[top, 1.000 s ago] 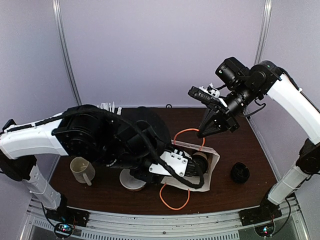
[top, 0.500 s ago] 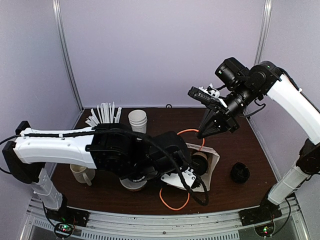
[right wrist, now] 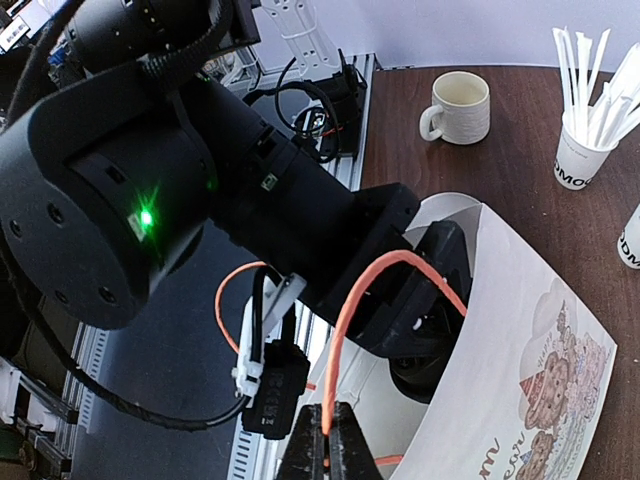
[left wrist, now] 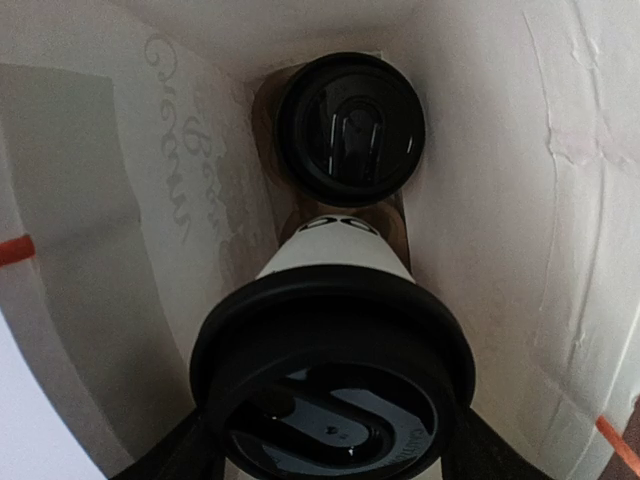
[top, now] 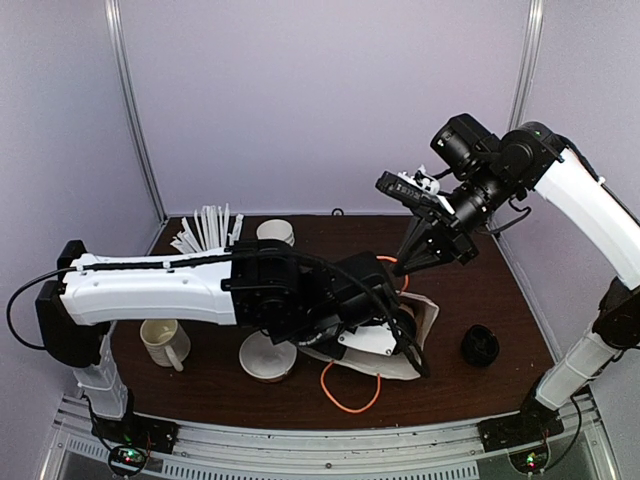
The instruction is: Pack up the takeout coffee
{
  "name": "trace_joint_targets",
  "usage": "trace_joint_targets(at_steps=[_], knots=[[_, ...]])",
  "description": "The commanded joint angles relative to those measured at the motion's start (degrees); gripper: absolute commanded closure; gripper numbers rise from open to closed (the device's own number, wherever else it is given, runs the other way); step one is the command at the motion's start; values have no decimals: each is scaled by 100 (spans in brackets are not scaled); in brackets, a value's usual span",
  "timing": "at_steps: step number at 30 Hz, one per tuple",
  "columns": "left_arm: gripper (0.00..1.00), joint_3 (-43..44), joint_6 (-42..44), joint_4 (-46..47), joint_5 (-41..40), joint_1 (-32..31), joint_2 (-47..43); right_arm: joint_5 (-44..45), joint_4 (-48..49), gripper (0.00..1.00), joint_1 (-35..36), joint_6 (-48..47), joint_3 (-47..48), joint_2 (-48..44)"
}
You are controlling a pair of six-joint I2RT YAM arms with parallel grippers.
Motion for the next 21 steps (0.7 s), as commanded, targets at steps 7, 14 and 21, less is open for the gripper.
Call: trace_joint_targets(at_steps=[7,14,21], knots=[[43,192,-190,148,-139,63,270,-140,308,100,43,289,-18,-129],[43,-14,-126,314,-318,98,357,-244,281,100,43,277,-48,-79],[45,-78,-136,299,-130,18,269,115,471,100,43,443,1,-51]])
